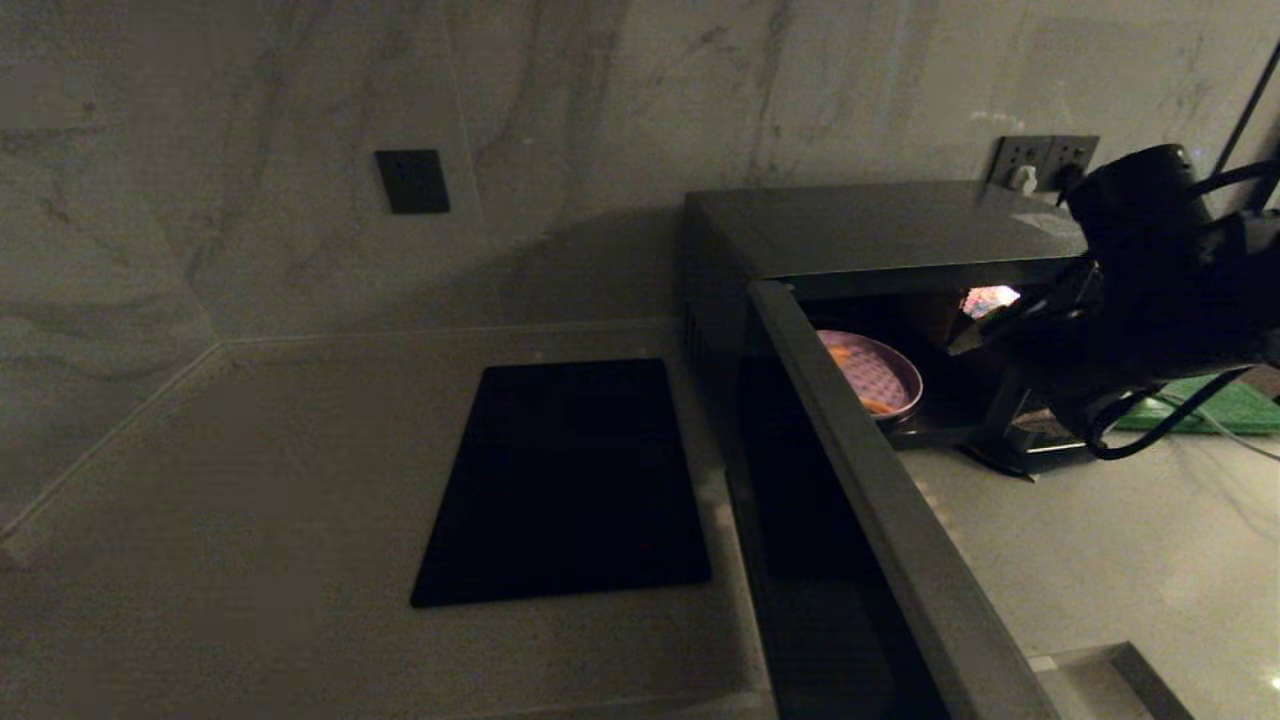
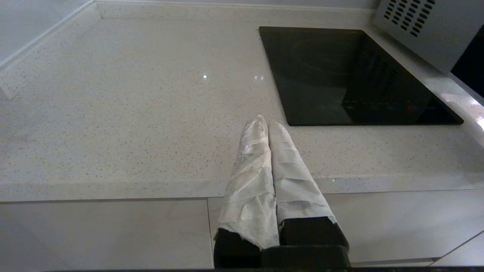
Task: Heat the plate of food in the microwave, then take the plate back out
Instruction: Take the plate out of the microwave
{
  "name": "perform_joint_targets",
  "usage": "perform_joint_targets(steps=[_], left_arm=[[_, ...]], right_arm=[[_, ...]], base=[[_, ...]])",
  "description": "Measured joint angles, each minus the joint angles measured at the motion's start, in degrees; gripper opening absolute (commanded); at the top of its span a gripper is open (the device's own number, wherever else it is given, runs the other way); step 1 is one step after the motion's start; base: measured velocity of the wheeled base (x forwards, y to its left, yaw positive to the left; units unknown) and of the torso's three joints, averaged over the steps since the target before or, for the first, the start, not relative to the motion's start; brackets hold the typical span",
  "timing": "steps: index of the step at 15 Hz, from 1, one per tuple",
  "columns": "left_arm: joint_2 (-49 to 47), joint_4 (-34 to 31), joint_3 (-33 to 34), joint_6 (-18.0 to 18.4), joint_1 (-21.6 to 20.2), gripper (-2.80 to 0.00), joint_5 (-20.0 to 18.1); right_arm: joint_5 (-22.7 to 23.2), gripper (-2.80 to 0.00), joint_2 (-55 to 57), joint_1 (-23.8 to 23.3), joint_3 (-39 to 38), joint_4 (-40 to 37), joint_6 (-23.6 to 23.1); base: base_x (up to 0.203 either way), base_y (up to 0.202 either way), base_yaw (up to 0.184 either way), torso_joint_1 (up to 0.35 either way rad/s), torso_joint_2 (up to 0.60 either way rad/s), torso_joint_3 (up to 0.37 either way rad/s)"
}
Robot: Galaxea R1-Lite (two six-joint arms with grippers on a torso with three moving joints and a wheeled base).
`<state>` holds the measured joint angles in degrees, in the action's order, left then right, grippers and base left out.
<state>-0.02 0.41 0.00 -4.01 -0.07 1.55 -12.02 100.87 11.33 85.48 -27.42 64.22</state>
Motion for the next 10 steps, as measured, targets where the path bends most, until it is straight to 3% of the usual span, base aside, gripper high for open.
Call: perform_joint_targets(steps=[5, 10], left_arm=[[0.0, 0.02, 0.0, 0.04, 0.05, -2.8, 0.0], [0.0, 0.0, 0.0, 0.02, 0.02, -2.8, 0.01]], right_arm=[[-7.45, 0.0, 9.42, -0.04, 7.4, -2.78, 11.15], [-6.57, 0.0, 17.15, -0.13, 13.99, -3.73, 12.99]], base=[[0.0, 0.0, 0.0, 0.0, 0.0, 0.0], [0.0, 0.0, 0.0, 0.0, 0.0, 0.0]])
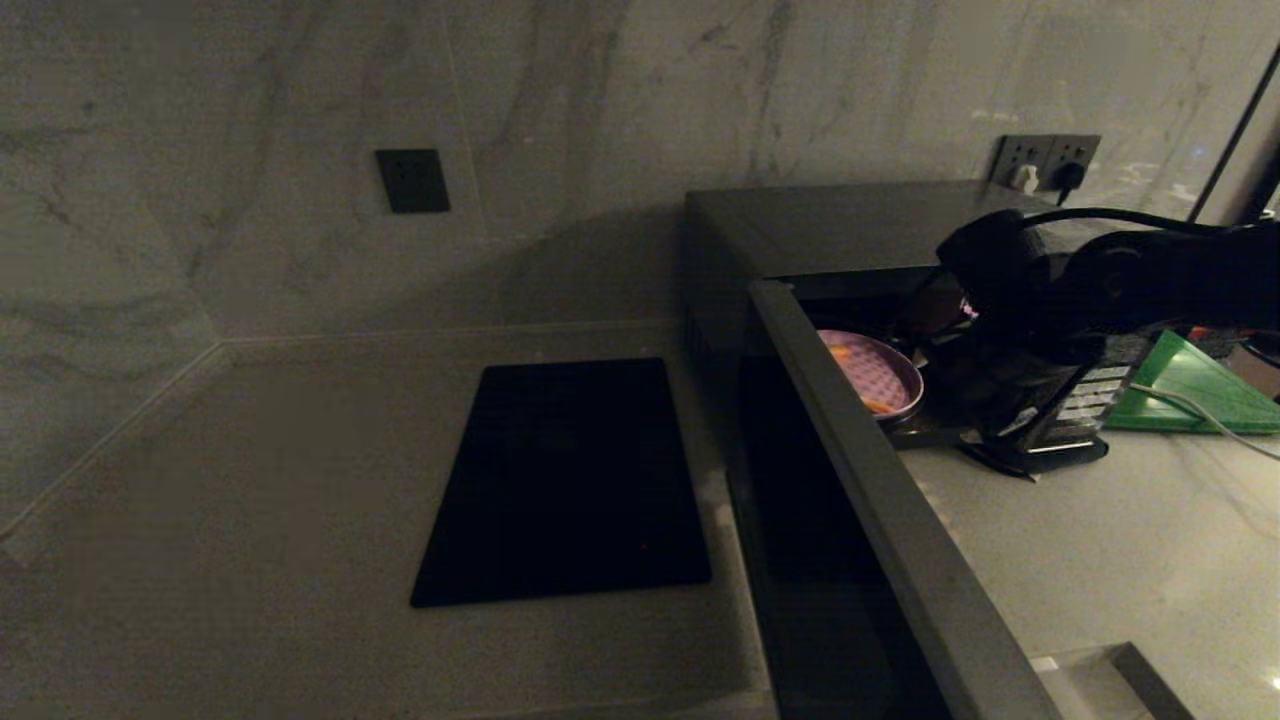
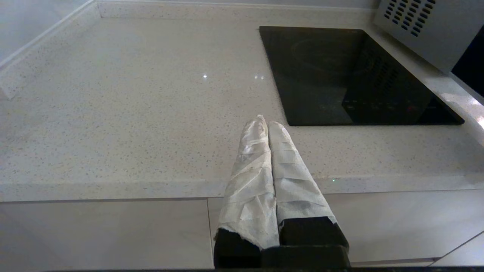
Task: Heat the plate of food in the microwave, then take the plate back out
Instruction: Take the plate out of the microwave
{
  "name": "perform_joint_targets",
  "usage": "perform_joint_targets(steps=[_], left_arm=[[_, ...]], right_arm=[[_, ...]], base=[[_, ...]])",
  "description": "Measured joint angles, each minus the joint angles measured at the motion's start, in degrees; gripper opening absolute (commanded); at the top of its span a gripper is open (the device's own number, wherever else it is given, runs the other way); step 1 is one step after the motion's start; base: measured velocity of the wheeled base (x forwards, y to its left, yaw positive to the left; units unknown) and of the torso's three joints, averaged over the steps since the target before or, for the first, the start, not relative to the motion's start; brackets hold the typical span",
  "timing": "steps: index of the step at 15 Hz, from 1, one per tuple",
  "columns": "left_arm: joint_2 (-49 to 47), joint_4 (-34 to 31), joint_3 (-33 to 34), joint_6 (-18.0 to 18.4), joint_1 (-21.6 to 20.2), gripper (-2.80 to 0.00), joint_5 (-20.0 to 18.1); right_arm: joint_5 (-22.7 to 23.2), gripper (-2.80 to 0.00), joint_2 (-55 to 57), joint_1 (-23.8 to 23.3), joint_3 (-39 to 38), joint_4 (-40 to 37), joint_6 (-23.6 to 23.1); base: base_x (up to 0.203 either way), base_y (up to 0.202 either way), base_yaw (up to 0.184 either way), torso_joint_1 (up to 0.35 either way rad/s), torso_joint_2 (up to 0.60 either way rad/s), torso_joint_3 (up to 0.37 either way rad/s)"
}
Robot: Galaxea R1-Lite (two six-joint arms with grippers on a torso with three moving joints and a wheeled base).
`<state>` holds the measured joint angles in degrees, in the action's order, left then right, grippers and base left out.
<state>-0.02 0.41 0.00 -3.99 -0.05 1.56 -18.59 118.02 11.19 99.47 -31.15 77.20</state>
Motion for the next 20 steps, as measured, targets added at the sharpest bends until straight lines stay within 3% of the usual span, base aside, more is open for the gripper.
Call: perform_joint_targets(steps=[3, 20], left_arm=[[0.0, 0.0, 0.0, 0.0, -0.02, -2.8, 0.0], [0.0, 0.0, 0.0, 0.0, 0.0, -2.8, -0.01]], right_arm=[[2.43, 0.0, 3.27, 0.0, 2.03, 0.03, -0.08], [2.09, 0.0, 13.2, -0.85, 8.99, -0.07, -0.26]], base=[[0.0, 0.0, 0.0, 0.0, 0.0, 0.0], [0.0, 0.0, 0.0, 0.0, 0.0, 0.0]])
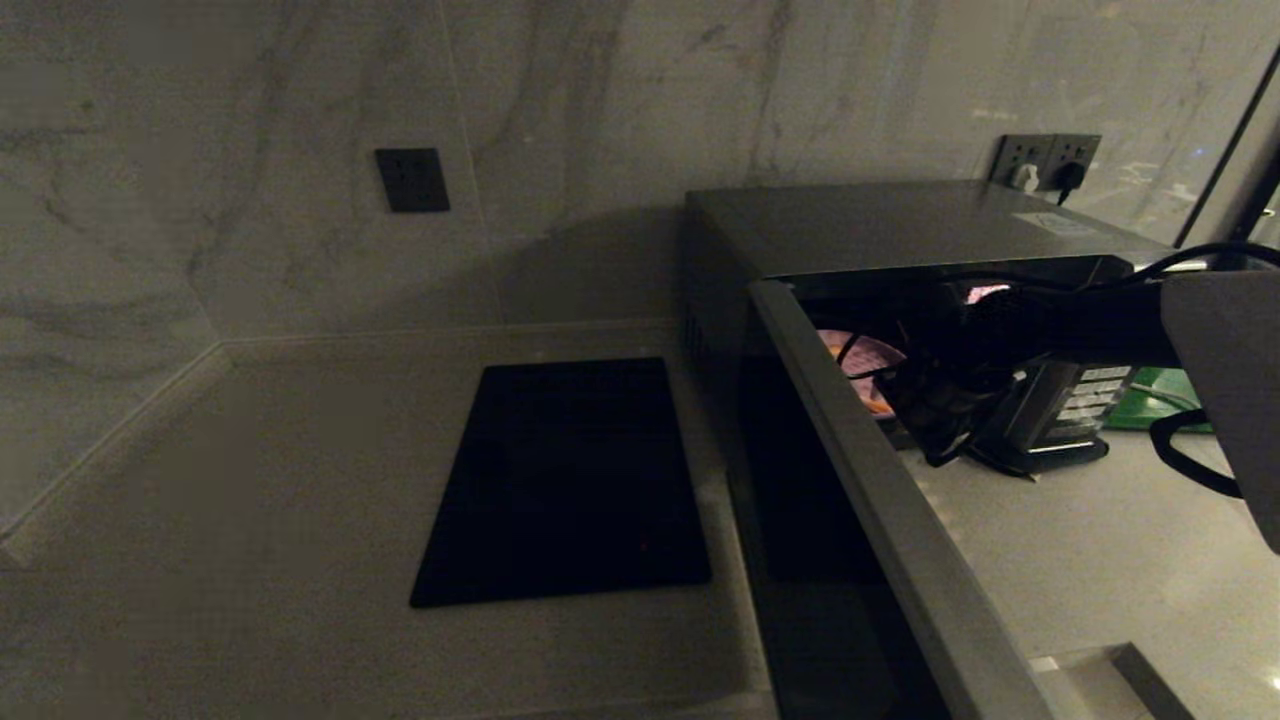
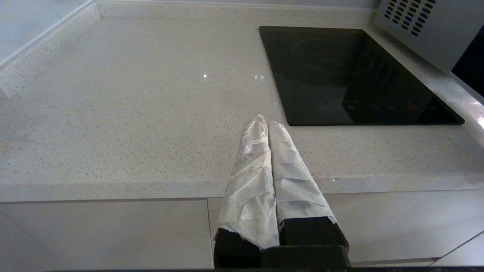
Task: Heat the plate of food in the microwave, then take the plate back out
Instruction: Take the plate out of the microwave
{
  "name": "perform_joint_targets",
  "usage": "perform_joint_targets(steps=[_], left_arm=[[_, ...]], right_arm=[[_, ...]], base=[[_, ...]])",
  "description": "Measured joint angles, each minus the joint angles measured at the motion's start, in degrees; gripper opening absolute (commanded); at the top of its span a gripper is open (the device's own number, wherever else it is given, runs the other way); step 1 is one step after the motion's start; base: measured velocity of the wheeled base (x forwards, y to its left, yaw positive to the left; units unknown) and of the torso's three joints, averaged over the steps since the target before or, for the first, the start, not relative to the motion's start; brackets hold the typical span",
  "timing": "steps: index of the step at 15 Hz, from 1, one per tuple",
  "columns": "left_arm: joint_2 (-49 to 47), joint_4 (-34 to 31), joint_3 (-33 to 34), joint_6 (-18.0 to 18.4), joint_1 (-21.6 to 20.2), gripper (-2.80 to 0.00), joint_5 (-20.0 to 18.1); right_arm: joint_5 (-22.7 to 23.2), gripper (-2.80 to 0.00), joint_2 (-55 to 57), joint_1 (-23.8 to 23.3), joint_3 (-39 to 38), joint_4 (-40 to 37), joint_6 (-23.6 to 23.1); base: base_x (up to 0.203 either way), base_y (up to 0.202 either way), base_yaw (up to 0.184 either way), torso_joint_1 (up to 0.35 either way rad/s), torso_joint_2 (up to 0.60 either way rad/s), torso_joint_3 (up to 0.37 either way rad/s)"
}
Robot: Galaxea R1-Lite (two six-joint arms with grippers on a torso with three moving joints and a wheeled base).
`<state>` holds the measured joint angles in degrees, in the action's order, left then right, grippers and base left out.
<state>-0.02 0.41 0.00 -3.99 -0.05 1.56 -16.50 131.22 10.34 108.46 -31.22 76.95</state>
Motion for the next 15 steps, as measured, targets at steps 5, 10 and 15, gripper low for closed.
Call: perform_joint_targets(steps=[5, 10, 15], left_arm=[[0.0, 0.02, 0.0, 0.0, 0.0, -2.8, 0.01], [0.0, 0.02, 0.0, 0.0, 0.0, -2.8, -0.02], [0.0, -0.01, 0.0, -0.02, 0.0, -2.8, 0.01]], right_arm=[[-0.03, 0.0, 2.0, 0.06, 3.69, -0.84, -0.27], [0.02, 0.0, 3.12, -0.01, 4.3, 0.11, 0.09], [-0.01, 0.0, 2.55, 0.02, 1.4, 0.2, 0.67]], base=[[0.0, 0.0, 0.0, 0.0, 0.0, 0.0], [0.0, 0.0, 0.0, 0.0, 0.0, 0.0], [0.0, 0.0, 0.0, 0.0, 0.0, 0.0]])
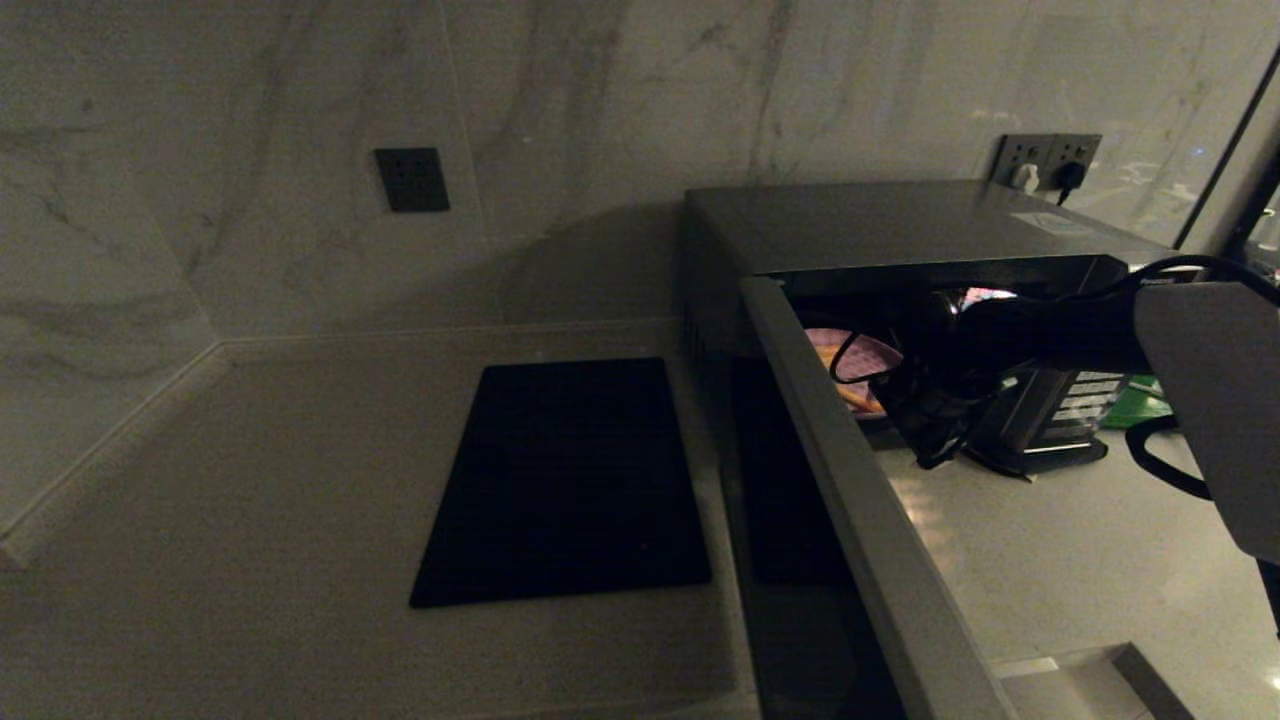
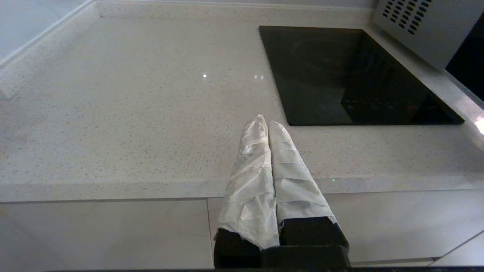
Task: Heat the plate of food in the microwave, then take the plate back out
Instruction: Take the plate out of the microwave
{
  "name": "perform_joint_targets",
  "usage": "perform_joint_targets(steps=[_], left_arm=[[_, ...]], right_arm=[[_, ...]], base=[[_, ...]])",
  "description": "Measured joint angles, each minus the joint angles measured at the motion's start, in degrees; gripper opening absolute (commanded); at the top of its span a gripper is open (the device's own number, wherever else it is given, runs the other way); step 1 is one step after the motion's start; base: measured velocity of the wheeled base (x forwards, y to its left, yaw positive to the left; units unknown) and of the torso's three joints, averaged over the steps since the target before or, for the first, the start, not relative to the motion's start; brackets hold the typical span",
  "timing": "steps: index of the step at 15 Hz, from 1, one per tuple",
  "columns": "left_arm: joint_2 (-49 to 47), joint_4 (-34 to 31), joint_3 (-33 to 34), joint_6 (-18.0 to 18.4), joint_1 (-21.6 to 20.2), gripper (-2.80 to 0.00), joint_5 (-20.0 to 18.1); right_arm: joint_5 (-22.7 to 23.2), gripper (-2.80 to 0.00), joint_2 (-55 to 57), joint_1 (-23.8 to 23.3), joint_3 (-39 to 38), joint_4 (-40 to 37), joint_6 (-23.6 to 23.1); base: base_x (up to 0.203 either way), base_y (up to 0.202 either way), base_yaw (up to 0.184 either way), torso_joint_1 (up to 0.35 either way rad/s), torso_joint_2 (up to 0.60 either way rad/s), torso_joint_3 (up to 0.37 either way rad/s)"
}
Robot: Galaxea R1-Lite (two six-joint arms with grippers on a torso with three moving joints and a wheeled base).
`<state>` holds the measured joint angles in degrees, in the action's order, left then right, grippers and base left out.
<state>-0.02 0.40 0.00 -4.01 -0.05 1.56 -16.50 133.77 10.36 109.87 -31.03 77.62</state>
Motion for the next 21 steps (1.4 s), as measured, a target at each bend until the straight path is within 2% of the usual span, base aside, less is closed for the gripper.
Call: perform_joint_targets(steps=[15, 21], left_arm=[[0.0, 0.01, 0.0, 0.02, -0.02, -2.8, -0.02], [0.0, 0.01, 0.0, 0.0, 0.0, -2.8, 0.0]], right_arm=[[0.0, 0.0, -5.73, -0.02, -9.57, -0.3, 0.0], [0.0, 0.0, -6.18, -0.02, -9.23, -0.52, -0.09]], base=[[0.0, 0.0, 0.0, 0.0, 0.0, 0.0], [0.0, 0.0, 0.0, 0.0, 0.0, 0.0]])
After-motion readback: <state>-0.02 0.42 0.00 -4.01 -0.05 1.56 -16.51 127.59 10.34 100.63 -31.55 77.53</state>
